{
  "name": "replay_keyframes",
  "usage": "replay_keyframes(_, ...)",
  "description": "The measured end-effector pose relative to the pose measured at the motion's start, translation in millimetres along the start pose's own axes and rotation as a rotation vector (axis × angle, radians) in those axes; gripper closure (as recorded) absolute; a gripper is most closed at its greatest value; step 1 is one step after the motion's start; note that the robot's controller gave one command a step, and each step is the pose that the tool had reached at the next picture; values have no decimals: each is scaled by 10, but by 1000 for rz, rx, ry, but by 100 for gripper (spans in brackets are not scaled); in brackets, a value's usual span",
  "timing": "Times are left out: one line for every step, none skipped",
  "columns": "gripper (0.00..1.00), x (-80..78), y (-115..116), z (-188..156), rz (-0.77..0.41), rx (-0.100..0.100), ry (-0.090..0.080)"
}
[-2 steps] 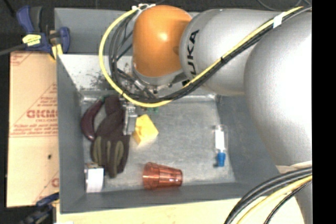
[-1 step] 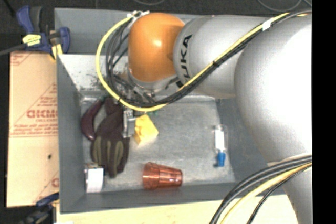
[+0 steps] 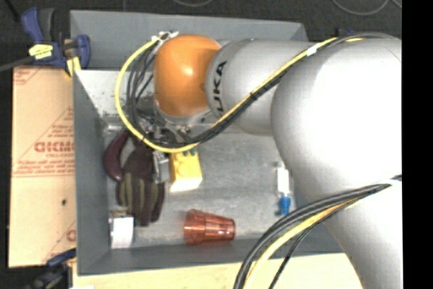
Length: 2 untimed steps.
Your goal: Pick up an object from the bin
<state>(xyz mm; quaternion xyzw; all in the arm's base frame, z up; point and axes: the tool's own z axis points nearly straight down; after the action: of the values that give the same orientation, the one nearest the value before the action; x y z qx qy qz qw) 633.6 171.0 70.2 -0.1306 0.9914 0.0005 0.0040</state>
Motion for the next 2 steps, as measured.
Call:
replay_keyframes(0,-146,80,-13,-100,1,-3)
replay_keyframes(0,-28,1,-21,-2,-1,-6)
